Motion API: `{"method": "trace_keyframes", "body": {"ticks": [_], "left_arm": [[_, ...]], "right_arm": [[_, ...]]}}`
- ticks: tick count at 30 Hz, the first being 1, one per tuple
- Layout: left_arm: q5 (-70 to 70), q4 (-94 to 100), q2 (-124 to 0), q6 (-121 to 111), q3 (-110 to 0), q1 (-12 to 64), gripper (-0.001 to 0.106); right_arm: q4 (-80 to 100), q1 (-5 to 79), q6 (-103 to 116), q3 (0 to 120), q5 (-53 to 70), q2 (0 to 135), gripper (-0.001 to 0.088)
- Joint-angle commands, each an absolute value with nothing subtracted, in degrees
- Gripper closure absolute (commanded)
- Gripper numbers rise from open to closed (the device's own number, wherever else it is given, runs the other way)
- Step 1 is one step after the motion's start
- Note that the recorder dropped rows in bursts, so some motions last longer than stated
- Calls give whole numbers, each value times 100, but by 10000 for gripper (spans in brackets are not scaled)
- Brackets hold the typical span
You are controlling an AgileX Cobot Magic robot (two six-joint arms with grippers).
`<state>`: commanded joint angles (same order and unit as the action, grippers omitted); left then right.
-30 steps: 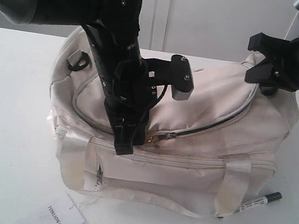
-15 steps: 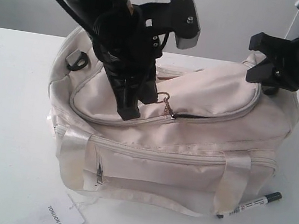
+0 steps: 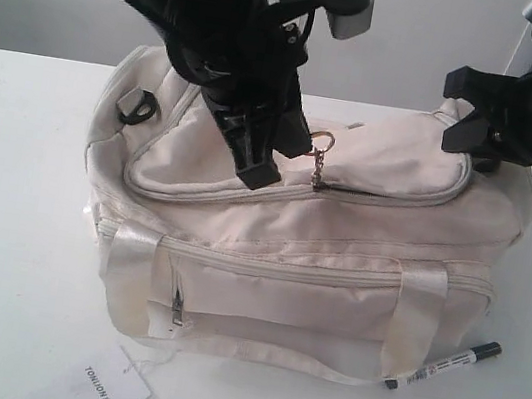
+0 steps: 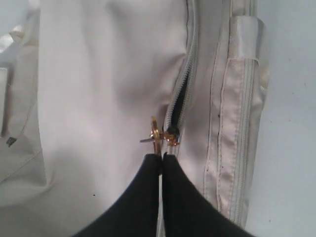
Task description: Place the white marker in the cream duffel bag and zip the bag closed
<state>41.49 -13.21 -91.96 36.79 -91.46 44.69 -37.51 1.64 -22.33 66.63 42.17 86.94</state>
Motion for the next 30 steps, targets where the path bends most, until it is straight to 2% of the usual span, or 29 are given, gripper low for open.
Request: {"method": "trace_keyframes", "body": {"ticks": [30], "left_arm": [[3947,-1412,-9141,3679,-9146,4469,1053]], "right_arm": [[-3765,164,-2233,6663,3205,9043,868]]}}
